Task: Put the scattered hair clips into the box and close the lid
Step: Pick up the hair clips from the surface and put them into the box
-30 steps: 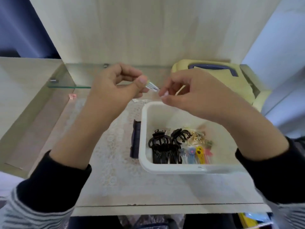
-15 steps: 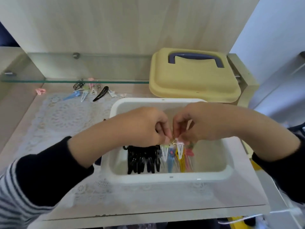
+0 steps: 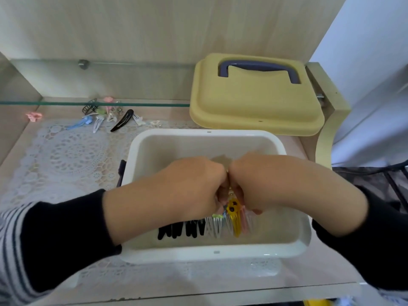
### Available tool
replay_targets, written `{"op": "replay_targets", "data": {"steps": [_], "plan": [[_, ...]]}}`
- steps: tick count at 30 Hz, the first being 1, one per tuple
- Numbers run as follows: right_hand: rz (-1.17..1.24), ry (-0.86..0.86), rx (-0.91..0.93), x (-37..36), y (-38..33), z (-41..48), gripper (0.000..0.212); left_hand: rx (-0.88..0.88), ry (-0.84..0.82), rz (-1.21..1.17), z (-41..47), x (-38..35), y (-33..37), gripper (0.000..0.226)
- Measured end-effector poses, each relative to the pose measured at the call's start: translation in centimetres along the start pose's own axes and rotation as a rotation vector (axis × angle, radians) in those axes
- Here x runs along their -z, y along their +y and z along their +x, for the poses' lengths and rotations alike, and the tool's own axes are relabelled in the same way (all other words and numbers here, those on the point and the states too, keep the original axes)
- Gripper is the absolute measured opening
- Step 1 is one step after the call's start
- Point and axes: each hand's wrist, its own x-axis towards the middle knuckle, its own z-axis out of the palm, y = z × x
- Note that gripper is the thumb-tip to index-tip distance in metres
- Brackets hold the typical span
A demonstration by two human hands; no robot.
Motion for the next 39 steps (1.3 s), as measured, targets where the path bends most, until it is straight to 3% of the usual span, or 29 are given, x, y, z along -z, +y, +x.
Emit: {"op": "replay_targets", "data": {"steps": [10,11,14,20,27,32,35,39], "plan": [[-0.051,0.044,-0.028,0.3,-0.1,-0.3,0.013,0.025,0.021,-0.021,-0.2,0.6,-0.1,0.023],[-0.049,0.098,-0.034,0.5,0.1,-0.7,0.006,0.027,0.032,-0.039,-0.3,0.8,-0.1,0.024],[0.066,0.286,-0.070,1.3,0.9,-2.0,0.012,0.025,0.079,-0.076,-1.2,1.7,-0.2,0.023],[0.426,0.668,0.028,2.0,0.6,-3.0,0.009,0.046,0.376,-0.027,-4.7,3.5,-1.0,0.017],[0.789,1.104,0.009,0.9,-3.8,-1.1,0.008,0.147,0.813,-0.238,-7.8,2.7,-5.0,0.020],[0.935,1.320,0.212,1.4,-10.8,-0.6,0.017,0.278,1.181,-0.371,-9.8,1.3,-8.5,0.011],[0.923,1.390,0.337,2.0,-15.4,-0.2,0.023,0.346,1.271,-0.419,-11.2,0.5,-11.0,0.015],[0.918,1.354,0.326,2.4,-20.2,2.3,0.028,0.447,1.226,-0.397,-12.6,-0.8,-14.8,0.013]]}}
